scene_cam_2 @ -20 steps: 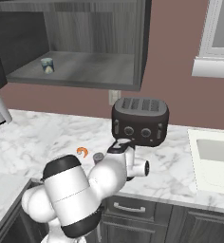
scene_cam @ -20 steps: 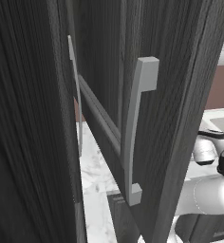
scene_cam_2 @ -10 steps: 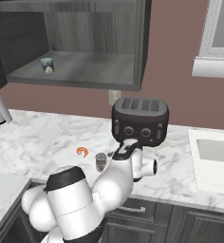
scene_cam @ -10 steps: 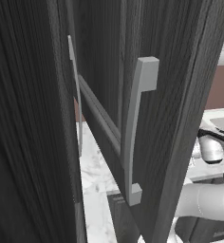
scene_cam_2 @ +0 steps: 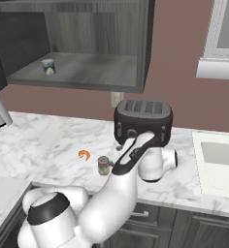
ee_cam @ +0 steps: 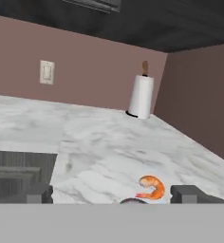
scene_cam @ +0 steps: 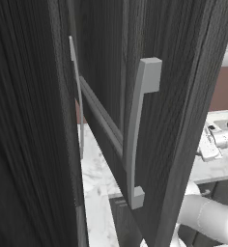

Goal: Restock the canned food cabinet by taking the new fresh canned food from the counter and placing it in the cabinet. Then, take the old canned food from the cabinet and place it on the counter.

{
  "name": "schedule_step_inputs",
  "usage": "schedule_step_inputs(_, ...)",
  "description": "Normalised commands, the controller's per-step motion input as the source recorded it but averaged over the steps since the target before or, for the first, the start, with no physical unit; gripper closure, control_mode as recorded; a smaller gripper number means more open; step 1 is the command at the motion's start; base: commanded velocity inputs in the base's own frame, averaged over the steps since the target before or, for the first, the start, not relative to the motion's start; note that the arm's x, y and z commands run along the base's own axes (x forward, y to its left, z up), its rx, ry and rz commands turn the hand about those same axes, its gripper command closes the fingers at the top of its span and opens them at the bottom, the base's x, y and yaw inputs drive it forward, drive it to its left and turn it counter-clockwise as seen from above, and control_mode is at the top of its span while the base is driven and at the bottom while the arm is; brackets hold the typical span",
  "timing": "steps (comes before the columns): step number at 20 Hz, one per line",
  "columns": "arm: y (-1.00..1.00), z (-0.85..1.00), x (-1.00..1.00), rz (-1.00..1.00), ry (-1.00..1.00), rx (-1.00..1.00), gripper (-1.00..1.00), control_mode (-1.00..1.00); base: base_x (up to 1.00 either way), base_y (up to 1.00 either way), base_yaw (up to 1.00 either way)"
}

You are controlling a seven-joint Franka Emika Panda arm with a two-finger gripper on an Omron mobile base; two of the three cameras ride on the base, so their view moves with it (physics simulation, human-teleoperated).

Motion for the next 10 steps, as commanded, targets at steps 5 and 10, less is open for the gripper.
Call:
schedule_step_inputs(5, 0.16, 0.89, -0.89, -0.01, 0.0, -0.24, -1.0, -1.0, 0.0, 0.0, 0.0)
schedule_step_inputs(10, 0.2, 0.4, -0.72, -0.01, -0.01, -0.31, -1.0, -1.0, 0.0, 0.0, 0.0)
